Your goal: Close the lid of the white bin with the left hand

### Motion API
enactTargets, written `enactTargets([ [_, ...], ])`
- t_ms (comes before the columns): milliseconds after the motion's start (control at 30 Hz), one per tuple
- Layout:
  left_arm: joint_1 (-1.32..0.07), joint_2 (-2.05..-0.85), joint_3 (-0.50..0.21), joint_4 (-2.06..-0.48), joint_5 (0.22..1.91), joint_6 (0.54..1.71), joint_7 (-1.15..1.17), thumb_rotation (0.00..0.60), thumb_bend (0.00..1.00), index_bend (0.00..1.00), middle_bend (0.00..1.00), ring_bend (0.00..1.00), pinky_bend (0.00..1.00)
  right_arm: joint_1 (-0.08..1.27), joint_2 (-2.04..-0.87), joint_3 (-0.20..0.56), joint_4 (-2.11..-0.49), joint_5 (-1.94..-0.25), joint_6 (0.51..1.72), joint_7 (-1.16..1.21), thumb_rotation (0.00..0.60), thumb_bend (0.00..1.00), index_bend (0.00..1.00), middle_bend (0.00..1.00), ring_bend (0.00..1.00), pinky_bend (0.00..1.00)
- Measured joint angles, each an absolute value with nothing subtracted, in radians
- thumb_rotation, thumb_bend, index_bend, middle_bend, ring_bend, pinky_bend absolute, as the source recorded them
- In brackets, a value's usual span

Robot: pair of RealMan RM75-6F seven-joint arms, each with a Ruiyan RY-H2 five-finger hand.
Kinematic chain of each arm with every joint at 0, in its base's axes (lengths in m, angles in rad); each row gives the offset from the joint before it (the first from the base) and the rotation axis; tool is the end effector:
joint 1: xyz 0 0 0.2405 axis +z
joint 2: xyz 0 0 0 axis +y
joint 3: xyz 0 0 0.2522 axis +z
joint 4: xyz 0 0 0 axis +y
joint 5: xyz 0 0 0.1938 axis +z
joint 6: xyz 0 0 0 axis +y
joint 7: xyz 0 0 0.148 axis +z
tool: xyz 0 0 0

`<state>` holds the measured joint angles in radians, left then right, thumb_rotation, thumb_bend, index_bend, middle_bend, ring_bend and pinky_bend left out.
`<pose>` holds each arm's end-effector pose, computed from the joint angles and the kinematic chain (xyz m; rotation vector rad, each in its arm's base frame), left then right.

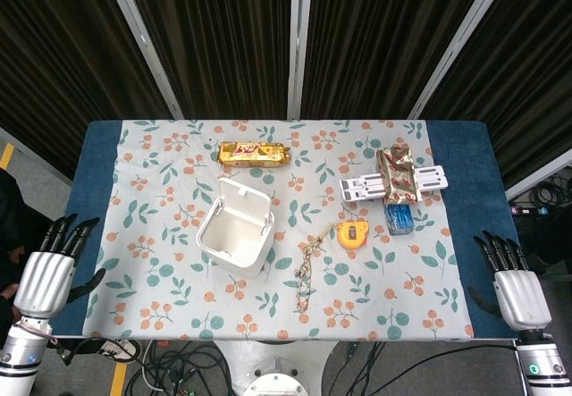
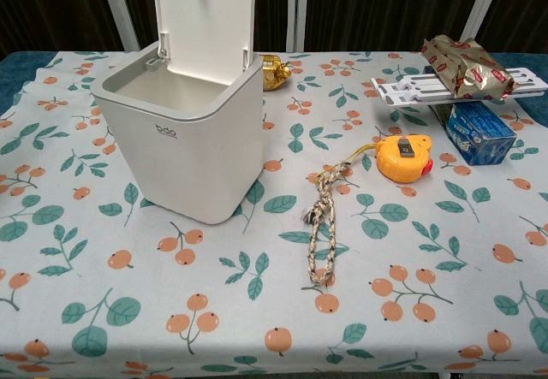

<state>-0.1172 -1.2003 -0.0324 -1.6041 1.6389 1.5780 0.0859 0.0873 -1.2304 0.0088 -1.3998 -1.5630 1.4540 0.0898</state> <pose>-0.2676 0.1864 0.1512 -1.4726 -0.7579 -1.0446 -0.3273 -0.1780 0.1424 1.4724 -0.9241 0.8796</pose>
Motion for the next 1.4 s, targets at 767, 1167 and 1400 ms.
enactTargets([
  [767, -0.189, -1.141, -0.054, -1.678, 1.676, 1.520, 0.022, 0.600, 0.20, 0.09, 0.17, 0.05, 0.11, 0.087, -1.220, 0.004, -1.389, -1.570, 1.454, 0.101, 0.600, 0.20, 0.00, 0.00, 0.00, 0.00],
  [1167, -0.438, -1.060, -0.174, -1.819, 1.684, 1.280, -0.026, 0.600, 0.21, 0.09, 0.17, 0.07, 0.11, 0.096, -1.237, -0.003, -1.384, -1.557, 1.419, 0.090, 0.600, 0.21, 0.00, 0.00, 0.00, 0.00],
  [1400, -0.604, -1.082, -0.243, -1.832, 1.598, 1.081, -0.013, 0.600, 0.21, 0.09, 0.16, 0.07, 0.11, 0.098, -1.232, -0.004, -1.369, -1.553, 1.408, 0.123, 0.600, 0.23, 0.00, 0.00, 0.00, 0.00],
])
